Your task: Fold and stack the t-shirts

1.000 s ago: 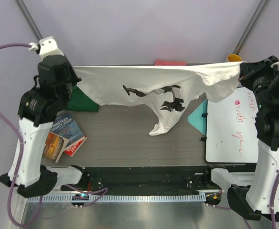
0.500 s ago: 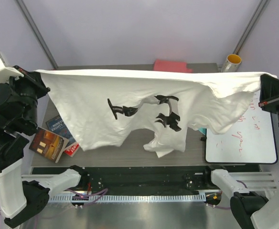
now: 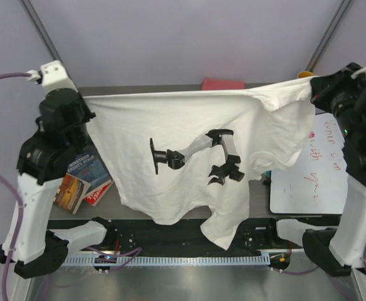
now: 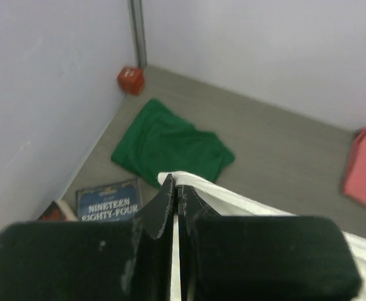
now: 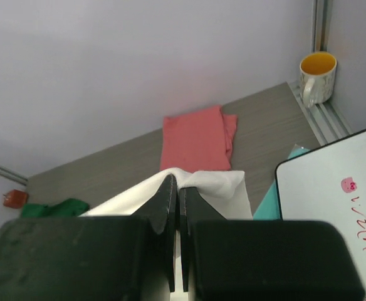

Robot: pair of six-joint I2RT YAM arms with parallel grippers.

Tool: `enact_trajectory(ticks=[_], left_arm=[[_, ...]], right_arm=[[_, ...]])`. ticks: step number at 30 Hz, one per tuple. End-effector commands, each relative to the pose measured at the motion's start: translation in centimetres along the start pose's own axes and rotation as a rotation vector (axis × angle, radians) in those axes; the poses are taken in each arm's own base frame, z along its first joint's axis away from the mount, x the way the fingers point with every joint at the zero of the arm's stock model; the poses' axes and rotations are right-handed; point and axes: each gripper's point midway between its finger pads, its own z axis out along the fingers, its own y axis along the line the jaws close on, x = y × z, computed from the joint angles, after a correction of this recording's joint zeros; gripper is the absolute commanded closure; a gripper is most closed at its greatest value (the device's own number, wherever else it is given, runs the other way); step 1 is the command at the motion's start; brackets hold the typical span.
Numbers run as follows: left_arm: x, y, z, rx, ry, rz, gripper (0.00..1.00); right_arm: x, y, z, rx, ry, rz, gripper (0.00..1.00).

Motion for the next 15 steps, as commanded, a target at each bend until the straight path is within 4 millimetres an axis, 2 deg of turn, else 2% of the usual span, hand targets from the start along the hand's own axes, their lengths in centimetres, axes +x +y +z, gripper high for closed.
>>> enact_trajectory(ticks=[1, 2, 4, 5, 7, 8, 10, 11, 12, 14, 15], left_arm=[[7.1, -0.3, 4.7, -0.132, 0.152, 0.106, 1.0], [10.1, -0.6, 6.0, -0.147, 0.216, 0.13, 1.0], [12.6, -0.9, 7.4, -0.158, 0.262, 0.147, 1.0], [14.5, -0.7, 8.0, -0.177, 0.292, 0.185, 1.0], [16.6, -1.0, 9.7, -0.195, 0.319, 0.217, 1.0], [17.5, -1.0, 10.3, -0.2, 0.34, 0.223, 1.0], [19.3, -0.9, 12.2, -0.215, 0.395, 0.218, 1.0], [19.7, -1.3, 12.9, -0.201, 0.411, 0.206, 1.0], [20.9, -1.7, 14.3, -0.208, 0.431, 0.226, 1.0], [20.8, -3.0, 15.9, -0.189, 0.439, 0.238, 1.0], [21.2, -3.3, 16.6, -0.19, 0.46, 0.265, 1.0]], right_arm=[[4.5, -1.8, 7.2, 0.101, 0.131, -0.026, 0.99], [6.7, -2.4, 8.4, 0.121, 0.19, -0.033, 0.99], [9.7, -2.8, 10.6, 0.12, 0.265, -0.037, 0.99], [12.3, -3.6, 11.5, 0.14, 0.328, -0.043, 0.99], [14.6, -4.0, 13.2, 0.138, 0.363, -0.038, 0.99], [17.2, -4.9, 14.1, 0.158, 0.423, -0.039, 0.99], [18.8, -5.3, 15.3, 0.161, 0.447, -0.028, 0.99], [20.5, -5.9, 16.0, 0.175, 0.487, -0.032, 0.99], [20.9, -5.9, 16.4, 0.174, 0.492, -0.031, 0.99], [21.2, -6.0, 17.5, 0.176, 0.498, -0.038, 0.99], [22.2, -6.2, 18.5, 0.181, 0.526, -0.043, 0.99]])
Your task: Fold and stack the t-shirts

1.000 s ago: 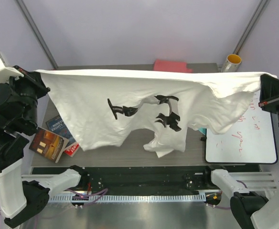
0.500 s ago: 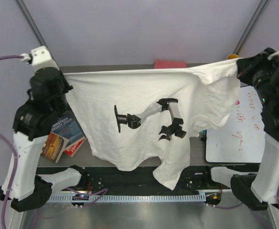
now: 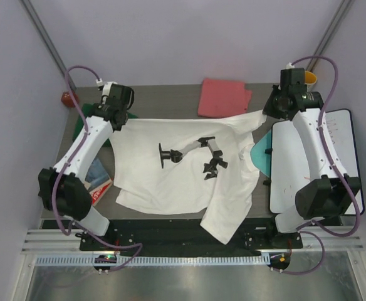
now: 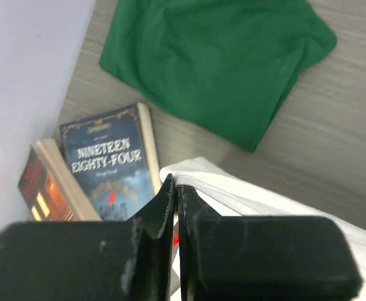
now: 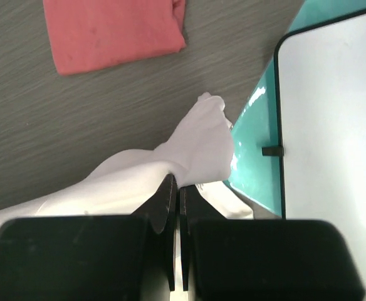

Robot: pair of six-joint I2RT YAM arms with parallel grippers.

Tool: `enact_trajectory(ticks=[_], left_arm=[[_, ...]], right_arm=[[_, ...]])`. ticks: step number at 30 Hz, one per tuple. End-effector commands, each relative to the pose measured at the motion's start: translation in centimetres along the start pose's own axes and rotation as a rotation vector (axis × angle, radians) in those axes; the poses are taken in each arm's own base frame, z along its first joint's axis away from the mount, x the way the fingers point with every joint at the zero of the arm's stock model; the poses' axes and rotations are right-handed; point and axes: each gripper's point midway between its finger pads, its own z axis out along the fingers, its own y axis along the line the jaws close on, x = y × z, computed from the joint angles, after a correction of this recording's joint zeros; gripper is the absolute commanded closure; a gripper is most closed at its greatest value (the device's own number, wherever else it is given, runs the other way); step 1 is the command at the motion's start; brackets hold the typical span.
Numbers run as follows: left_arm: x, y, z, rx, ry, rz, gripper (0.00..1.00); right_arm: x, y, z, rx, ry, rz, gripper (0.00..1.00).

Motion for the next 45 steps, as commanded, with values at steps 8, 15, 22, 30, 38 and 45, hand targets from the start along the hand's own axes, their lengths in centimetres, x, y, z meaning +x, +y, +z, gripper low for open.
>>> enact_trajectory(ticks=[8, 15, 22, 30, 38, 45], left_arm=[[-6.2, -7.9, 8.2, 0.015, 0.039, 0.042, 1.0], [-6.0, -9.3, 11.9, 0.01, 0.082, 0.043, 1.0], [-4.2, -9.9, 15.6, 0.02, 0.151, 0.038, 1.0], [-3.5, -10.4, 17.9, 0.111, 0.217, -0.036, 1.0], [-4.7, -11.5, 15.9, 0.212, 0.208, -0.071, 1.0], [-4.0, -12.0, 13.7, 0.275, 0.23, -0.062, 1.0]], right_arm=[[-6.0, 2.3, 6.1, -0.019, -0.074, -0.001, 0.99], [-6.2, 2.3, 10.7, 0.015, -0.037, 0.004, 0.99], [-7.1, 2.9, 14.4, 0.029, -0.021, 0.005, 0.99], [-6.3, 3.4, 17.8, 0.016, 0.035, 0.02, 0.99], [-3.9, 4.8, 17.0, -0.084, 0.119, 0.043, 0.99], [-3.3, 4.8, 14.2, -0.101, 0.123, 0.042, 0.99]])
